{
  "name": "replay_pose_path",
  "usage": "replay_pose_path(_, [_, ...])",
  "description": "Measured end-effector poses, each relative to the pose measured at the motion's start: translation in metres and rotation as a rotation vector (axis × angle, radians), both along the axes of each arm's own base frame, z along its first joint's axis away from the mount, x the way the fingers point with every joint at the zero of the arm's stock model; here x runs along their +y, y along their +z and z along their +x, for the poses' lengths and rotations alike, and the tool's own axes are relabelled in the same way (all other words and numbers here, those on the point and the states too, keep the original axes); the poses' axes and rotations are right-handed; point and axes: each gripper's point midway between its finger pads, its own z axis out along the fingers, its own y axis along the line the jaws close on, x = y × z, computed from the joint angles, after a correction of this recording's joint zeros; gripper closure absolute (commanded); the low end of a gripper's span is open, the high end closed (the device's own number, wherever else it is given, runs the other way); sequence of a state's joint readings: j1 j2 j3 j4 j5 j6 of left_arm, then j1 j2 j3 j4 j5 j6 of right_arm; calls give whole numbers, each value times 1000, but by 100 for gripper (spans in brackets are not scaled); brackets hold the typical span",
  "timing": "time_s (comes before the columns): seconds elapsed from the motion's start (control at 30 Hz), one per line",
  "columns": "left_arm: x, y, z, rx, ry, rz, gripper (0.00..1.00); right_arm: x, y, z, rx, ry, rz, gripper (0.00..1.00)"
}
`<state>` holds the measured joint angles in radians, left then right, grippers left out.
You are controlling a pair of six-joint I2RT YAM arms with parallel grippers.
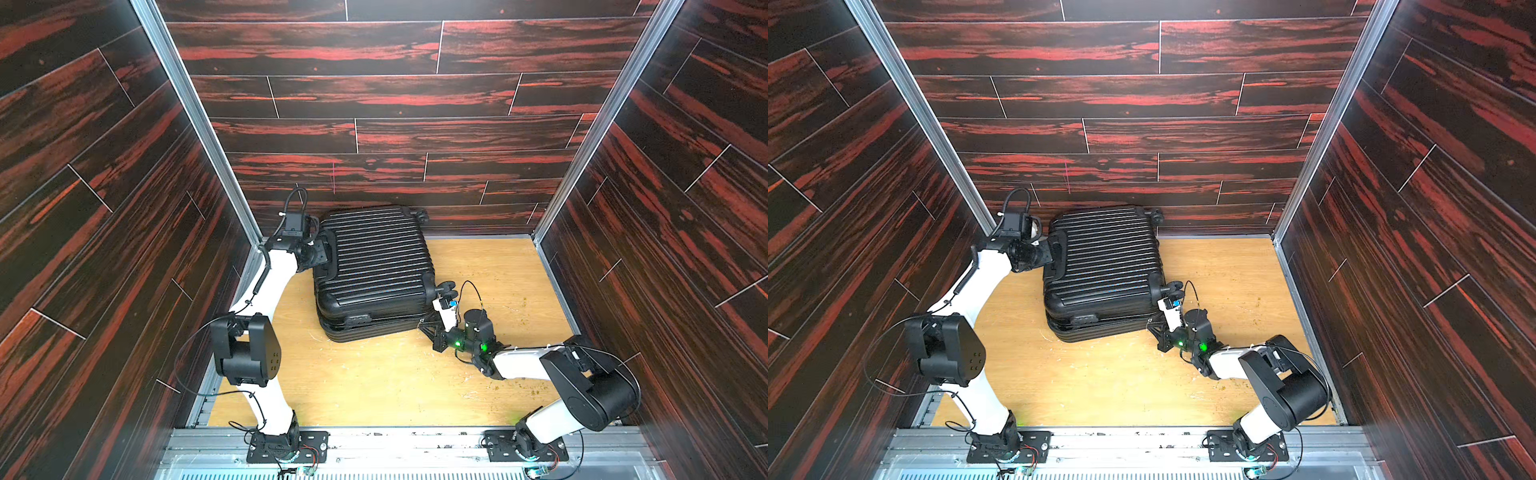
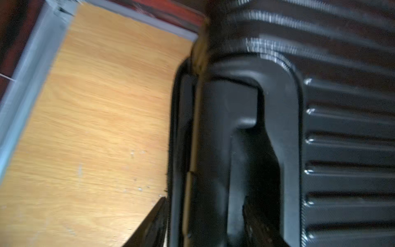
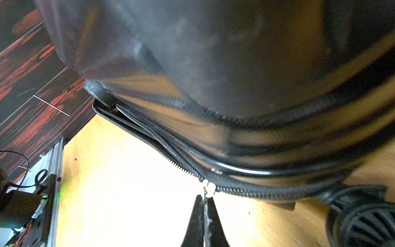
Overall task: Close the suitcase zippers
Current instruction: Zip the zipper on the suitcase.
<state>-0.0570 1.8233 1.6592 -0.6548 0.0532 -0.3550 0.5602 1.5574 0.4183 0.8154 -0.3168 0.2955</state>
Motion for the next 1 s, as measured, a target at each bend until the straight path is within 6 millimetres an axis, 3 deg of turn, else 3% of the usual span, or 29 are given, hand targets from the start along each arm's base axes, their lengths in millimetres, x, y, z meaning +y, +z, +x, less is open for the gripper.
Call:
replay_pose_path(0.1, [-2,-11,1,26,-4,-5,47,0,0,0,-1,0,0,100])
replay_pose_path(0.2, [-4,-20,3,44,-9,-16,57,0,0,0,-2,-2,-2,100])
replay_pose_path(0.33, [-6,-17,6,44,-9,-34,67,0,0,1,-5,-4,-4,100])
replay_pose_path(0.5, [-7,-18,5,52,-26,-35,70,0,0,2,-26,-6,-13,99])
replay_pose_path(0.83, [-8,-18,3,58,-32,-38,70,-4,-10,8,-23,-38,-42,82])
replay_pose_path(1.0, [-8,-18,0,64,-36,-42,70,-6,-16,11,-19,-57,-58,78])
